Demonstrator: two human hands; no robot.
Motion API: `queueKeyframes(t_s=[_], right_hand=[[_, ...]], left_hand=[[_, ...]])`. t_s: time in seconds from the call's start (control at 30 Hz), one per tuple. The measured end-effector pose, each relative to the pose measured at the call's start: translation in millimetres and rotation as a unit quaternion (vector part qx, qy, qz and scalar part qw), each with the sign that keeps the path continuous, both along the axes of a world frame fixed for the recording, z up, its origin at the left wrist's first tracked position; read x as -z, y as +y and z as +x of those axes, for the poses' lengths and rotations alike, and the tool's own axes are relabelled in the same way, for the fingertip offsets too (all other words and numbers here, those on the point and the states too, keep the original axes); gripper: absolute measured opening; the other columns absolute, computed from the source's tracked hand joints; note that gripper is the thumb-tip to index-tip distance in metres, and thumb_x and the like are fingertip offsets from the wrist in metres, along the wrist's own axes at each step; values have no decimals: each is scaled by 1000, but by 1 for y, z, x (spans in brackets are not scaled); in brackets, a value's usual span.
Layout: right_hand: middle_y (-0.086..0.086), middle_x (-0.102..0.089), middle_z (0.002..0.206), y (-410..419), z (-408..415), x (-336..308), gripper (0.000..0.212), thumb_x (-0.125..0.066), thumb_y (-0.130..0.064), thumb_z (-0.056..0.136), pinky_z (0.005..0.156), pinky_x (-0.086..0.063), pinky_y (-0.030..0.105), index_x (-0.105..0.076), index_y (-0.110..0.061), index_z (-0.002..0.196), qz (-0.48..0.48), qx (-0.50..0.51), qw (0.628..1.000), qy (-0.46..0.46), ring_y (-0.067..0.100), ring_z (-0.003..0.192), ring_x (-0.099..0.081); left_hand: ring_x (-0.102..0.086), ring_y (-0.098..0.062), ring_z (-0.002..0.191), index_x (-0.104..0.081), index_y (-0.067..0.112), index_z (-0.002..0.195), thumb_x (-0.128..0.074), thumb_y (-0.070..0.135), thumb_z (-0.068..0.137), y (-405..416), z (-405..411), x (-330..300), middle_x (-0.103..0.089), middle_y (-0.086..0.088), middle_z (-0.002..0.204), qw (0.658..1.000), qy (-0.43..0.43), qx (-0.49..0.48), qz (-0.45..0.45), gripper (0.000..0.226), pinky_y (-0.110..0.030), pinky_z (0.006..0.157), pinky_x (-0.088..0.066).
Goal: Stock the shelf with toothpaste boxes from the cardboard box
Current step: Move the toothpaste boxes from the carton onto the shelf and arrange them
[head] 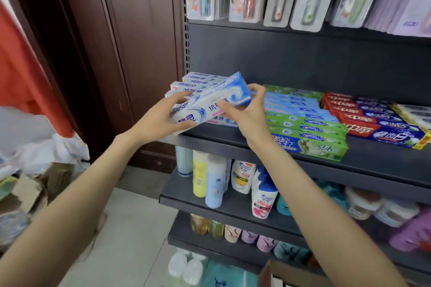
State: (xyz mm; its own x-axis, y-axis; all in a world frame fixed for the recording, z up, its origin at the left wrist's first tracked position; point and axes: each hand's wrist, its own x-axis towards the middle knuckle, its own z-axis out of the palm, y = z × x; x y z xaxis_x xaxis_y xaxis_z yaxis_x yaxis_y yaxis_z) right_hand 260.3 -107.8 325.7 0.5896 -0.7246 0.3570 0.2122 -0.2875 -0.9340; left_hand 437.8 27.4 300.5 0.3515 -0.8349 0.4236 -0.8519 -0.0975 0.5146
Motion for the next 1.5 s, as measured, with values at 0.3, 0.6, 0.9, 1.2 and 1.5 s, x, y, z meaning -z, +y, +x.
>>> queueKeyframes(t_s=[0.3, 0.6, 0.9, 1.2, 1.5], right_hand=[[6, -42, 141, -17, -19, 34, 47, -64, -21, 82, 105, -22, 50, -53, -22, 127, -486, 247, 806, 233, 32, 135, -27], [5, -53, 133, -2, -56, 55, 28, -56, -23, 88, 105, -24, 44, -63, -17, 114, -573, 178, 778, 187, 28, 133, -31], [5, -62, 110, 0, -229, 192, 18, -53, -14, 87, 94, -41, 36, -68, -13, 98, -495, 64, 818, 285, 26, 108, -49], [0, -67, 101, -44, -399, 357, 20, -59, -9, 83, 72, -47, 27, -66, -19, 99, -200, -32, 820, 535, 24, 91, -64], [4, -43, 141, -60, -362, 449, 52, -51, -7, 91, 100, -37, 37, -40, -19, 140, -316, -247, 736, 546, 25, 127, -42]], left_hand=[[-35, -26, 128, -49, 40, 133, -64, 40, 85, -5, 29, 26, -47, 0, 133, 969, -220, -105, 22, 50, -61, 103, -28], [-54, -25, 107, -65, 17, 112, -56, 25, 88, -6, -51, 45, -63, -2, 111, 950, -232, -108, -177, 27, -42, 93, -41], [-60, -14, 87, -67, 19, 102, -49, 31, 88, -18, -227, 158, -68, 6, 93, 996, -11, 87, 5, 26, -29, 72, -48], [-44, -29, 123, -35, 29, 142, -53, 51, 85, -39, -357, 344, -52, -7, 132, 884, 162, -81, 430, 63, -38, 96, -43], [-62, -29, 101, -58, 28, 126, -54, 35, 90, -34, -388, 410, -65, -5, 119, 843, 280, -254, 381, 37, -36, 86, -48]])
